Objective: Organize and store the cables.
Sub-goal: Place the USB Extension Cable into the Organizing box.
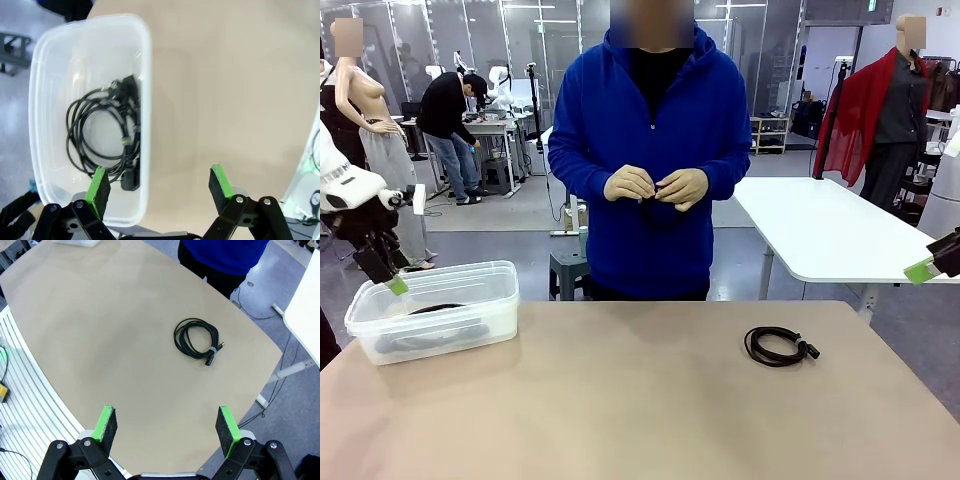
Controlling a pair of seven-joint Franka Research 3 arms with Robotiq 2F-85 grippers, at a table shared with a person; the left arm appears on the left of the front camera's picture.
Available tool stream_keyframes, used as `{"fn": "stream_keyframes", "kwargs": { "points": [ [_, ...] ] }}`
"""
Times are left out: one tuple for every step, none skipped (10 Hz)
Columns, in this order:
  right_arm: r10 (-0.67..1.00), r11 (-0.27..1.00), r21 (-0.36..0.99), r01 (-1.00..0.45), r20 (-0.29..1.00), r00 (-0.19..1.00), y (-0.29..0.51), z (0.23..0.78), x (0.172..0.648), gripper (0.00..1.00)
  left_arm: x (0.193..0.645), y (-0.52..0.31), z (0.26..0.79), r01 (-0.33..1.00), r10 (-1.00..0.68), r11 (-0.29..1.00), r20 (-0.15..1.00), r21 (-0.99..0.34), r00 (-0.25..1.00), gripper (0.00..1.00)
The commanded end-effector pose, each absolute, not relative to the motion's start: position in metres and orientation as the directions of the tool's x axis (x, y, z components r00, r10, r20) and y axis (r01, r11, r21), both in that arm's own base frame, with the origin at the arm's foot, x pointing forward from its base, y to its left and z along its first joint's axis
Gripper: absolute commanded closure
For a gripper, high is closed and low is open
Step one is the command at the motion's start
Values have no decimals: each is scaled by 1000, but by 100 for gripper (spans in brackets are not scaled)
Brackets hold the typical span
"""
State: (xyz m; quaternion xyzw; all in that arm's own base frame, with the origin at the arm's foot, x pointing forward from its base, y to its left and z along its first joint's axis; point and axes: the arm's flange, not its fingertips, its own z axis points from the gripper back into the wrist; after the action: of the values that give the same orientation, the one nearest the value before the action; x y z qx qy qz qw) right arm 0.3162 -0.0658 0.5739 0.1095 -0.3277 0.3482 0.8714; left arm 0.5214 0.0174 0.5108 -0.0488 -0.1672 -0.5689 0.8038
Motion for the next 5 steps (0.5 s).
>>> {"fn": "stream_keyframes", "kwargs": {
  "points": [
    [536, 730, -36, -683, 650, 539, -68, 573, 316, 0, 497, 18, 536, 957, -891, 283, 386, 63, 238, 0],
    [536, 730, -36, -683, 650, 539, -68, 573, 316, 0, 487, 16, 549, 955, -885, 291, 393, 51, 249, 0],
    [536, 730, -36, -683, 650, 539, -68, 573, 316, 0, 471, 17, 561, 956, -871, 292, 420, 28, 254, 0],
    [536, 730, -36, -683, 650, 539, -68, 573, 316, 0, 458, 16, 570, 957, -863, 287, 444, 37, 241, 0],
    [536, 730, -36, -683, 650, 539, -68, 573, 316, 0, 444, 16, 574, 962, -862, 267, 461, 55, 213, 0]
  ]
}}
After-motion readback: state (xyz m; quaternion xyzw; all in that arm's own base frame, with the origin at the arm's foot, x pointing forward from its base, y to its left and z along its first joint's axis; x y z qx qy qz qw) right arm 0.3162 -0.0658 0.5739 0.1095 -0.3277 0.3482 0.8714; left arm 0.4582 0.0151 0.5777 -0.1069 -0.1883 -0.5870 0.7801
